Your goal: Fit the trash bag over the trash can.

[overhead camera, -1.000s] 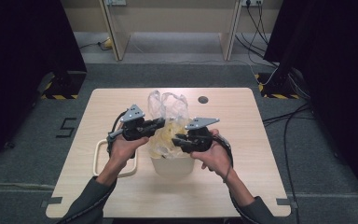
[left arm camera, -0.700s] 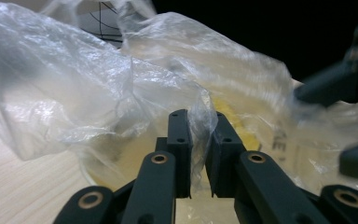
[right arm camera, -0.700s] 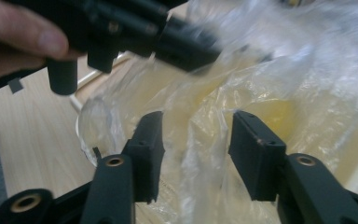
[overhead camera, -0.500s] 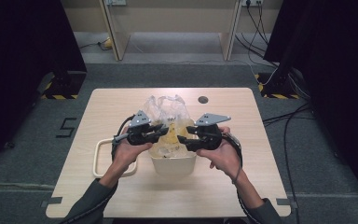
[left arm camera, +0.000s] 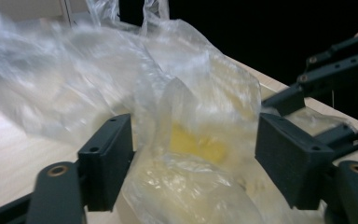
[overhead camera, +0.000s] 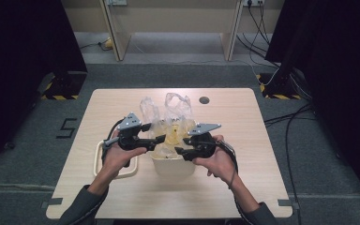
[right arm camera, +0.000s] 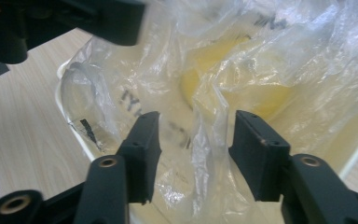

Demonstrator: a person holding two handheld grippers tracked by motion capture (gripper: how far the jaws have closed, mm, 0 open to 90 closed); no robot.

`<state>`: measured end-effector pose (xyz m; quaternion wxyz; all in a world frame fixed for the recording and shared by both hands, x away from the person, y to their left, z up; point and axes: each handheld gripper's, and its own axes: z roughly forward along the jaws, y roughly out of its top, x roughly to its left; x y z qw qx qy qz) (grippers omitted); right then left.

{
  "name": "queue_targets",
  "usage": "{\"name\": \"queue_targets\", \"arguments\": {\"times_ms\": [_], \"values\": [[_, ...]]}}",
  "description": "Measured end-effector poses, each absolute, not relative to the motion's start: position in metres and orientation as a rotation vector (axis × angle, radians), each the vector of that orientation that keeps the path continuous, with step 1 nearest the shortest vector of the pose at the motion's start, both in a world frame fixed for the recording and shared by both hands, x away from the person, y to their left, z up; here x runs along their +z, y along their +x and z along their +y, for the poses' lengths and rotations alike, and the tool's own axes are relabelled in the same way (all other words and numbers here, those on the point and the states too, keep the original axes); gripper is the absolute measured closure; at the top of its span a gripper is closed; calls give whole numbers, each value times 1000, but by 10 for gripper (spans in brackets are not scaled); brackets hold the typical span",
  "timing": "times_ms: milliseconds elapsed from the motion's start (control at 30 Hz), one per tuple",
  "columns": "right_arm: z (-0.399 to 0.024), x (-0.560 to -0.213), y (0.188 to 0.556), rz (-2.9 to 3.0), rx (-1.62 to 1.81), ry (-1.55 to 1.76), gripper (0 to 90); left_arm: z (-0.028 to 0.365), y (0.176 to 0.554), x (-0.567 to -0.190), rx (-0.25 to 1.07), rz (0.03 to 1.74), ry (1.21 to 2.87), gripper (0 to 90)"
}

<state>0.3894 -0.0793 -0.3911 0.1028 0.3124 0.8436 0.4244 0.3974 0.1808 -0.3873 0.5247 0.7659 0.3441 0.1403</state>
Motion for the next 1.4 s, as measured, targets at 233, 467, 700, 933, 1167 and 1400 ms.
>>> {"name": "queue_targets", "arguments": {"times_ms": [233, 467, 700, 933, 1167, 1400], "values": [[-93, -381, 385, 2458, 1291, 940, 429, 167, 384, -394, 396, 750, 1958, 260], [-95, -374, 385, 2417, 1346, 925, 450, 151, 398, -397, 455, 722, 2015, 277], [-83, -393, 387, 2492, 1308, 911, 490, 165, 394, -387, 428, 741, 1941, 251], [-93, -379, 389, 2401, 1364, 941, 472, 184, 390, -374, 431, 776, 1833, 231], [-90, -366, 414, 2292, 1345, 976, 496, 168, 403, -378, 448, 747, 1838, 445], [-85, -393, 413, 2382, 1195, 939, 523, 154, 398, -401, 396, 715, 1944, 470]]}}
